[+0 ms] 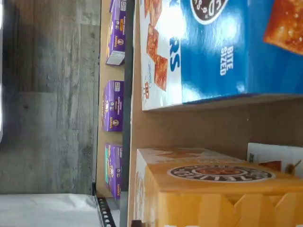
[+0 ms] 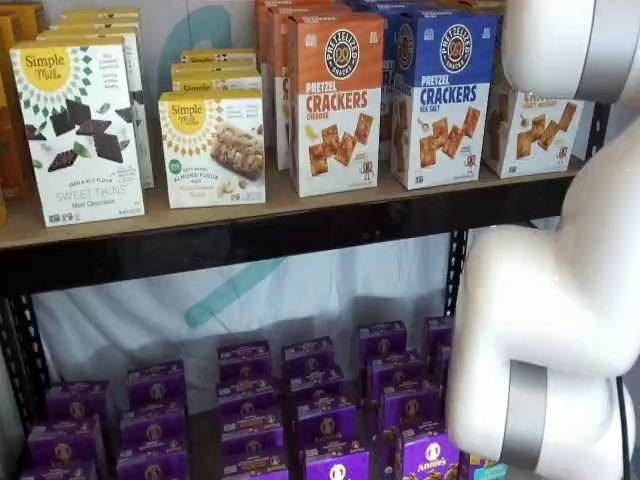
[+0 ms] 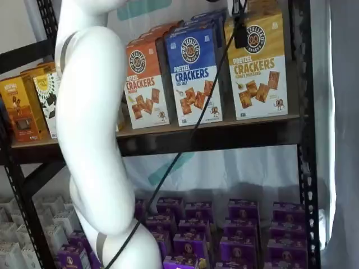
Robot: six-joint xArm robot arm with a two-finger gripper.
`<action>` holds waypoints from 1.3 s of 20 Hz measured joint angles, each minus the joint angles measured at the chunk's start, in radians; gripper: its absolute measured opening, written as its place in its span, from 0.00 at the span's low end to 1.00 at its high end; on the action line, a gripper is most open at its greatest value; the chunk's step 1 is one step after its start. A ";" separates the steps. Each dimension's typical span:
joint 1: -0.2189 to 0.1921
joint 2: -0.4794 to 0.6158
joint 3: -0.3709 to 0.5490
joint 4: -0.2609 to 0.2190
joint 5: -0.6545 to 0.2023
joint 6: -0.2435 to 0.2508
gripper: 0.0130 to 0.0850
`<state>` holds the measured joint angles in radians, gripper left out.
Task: Retrieve the yellow and white box located on the top shelf, the sixth one from the left
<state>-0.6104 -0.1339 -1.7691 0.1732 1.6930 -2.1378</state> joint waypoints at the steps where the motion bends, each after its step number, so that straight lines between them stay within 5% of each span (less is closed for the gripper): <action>1: -0.001 -0.001 0.001 0.001 -0.001 -0.001 0.83; 3: -0.003 -0.002 0.004 0.001 -0.004 -0.003 0.83; 5: -0.005 -0.002 0.004 0.005 -0.004 -0.004 0.72; 17: -0.030 0.002 -0.048 0.032 0.072 -0.007 0.72; 26: -0.063 -0.103 0.040 0.028 0.055 -0.045 0.72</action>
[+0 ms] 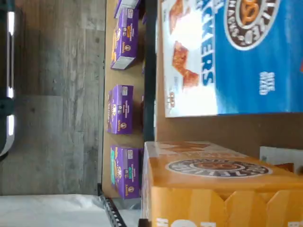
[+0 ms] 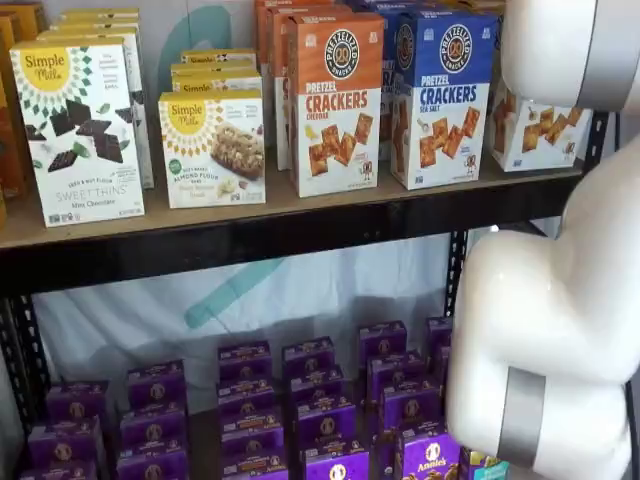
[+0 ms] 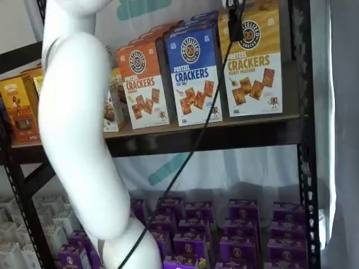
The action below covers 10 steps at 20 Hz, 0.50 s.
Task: Retrieve the yellow and white box located on the top shelf, the sixth one from the left
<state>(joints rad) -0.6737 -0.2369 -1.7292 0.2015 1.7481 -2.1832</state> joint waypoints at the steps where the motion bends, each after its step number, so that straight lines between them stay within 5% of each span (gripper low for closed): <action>1: -0.005 -0.011 0.010 0.000 0.002 -0.005 0.72; 10: -0.053 -0.112 0.084 -0.005 0.073 -0.044 0.72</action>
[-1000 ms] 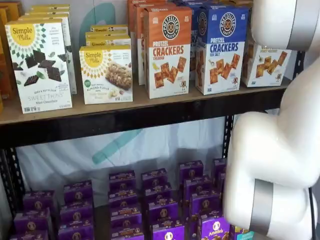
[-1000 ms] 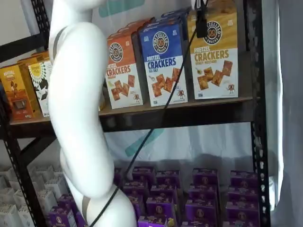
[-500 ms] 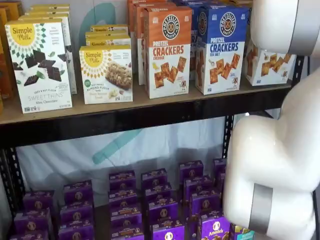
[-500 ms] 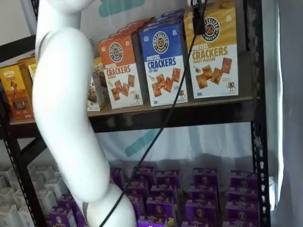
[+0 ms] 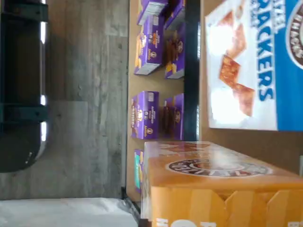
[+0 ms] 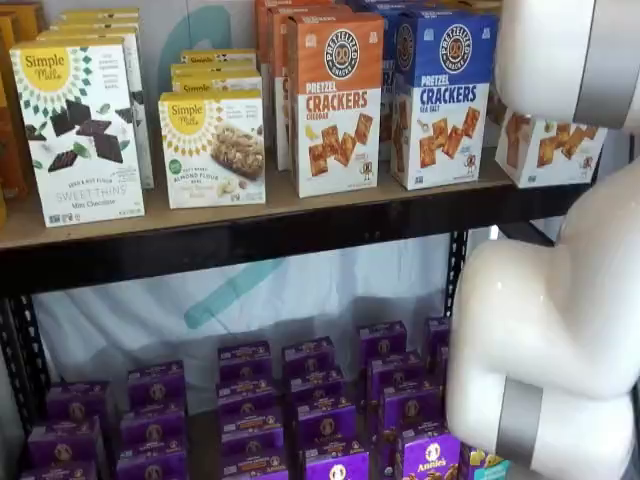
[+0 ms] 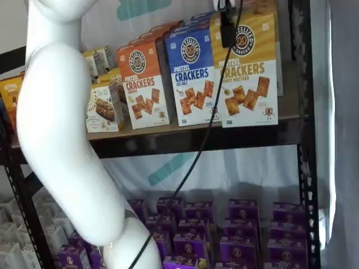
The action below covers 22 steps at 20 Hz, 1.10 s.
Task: Retrieve the yellow and white box located on the top shelf, the sixth one from the left
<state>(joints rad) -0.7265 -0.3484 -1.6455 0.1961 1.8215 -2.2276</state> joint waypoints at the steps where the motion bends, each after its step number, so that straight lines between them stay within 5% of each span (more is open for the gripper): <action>1: -0.002 -0.009 0.007 -0.002 0.007 -0.001 0.72; 12: 0.047 -0.123 0.112 -0.046 0.081 0.038 0.72; 22: 0.188 -0.230 0.230 -0.091 0.103 0.161 0.72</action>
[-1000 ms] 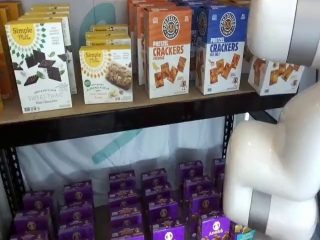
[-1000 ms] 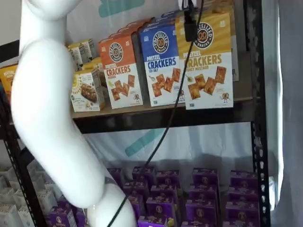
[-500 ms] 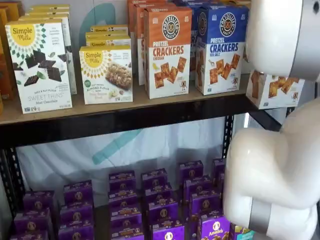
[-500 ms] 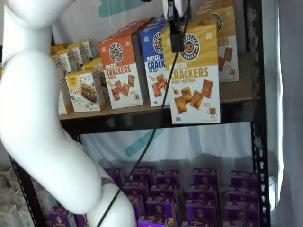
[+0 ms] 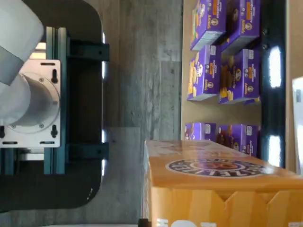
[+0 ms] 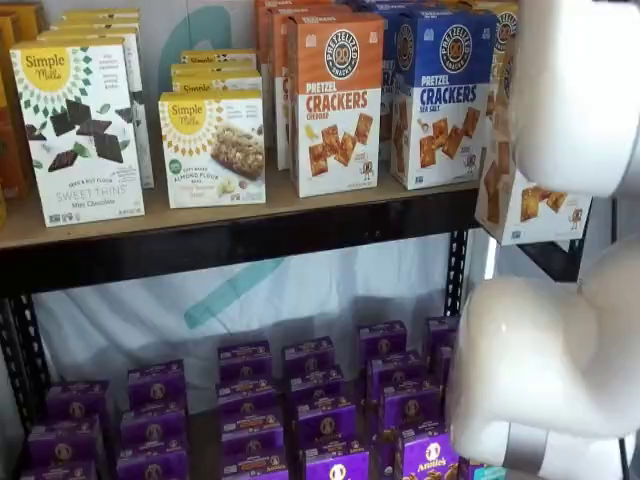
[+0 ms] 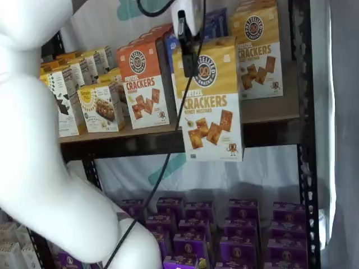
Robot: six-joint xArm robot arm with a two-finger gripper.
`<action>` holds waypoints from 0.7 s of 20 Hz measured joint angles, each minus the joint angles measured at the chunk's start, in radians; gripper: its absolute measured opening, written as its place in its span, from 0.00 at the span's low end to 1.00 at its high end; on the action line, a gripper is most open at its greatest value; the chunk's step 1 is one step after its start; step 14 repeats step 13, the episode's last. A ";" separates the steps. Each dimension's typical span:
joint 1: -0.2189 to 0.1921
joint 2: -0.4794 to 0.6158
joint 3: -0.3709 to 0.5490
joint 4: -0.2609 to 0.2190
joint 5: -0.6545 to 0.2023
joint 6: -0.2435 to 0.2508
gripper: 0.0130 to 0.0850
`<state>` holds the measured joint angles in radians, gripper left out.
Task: Retrieve the yellow and white box located on the top shelf, the sixth one from the left
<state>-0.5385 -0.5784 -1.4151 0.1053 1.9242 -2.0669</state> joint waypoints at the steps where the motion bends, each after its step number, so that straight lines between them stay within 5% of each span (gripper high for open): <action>1: 0.017 -0.008 0.010 -0.002 0.004 0.016 0.72; 14: 0.133 -0.041 0.052 -0.009 0.032 0.132 0.72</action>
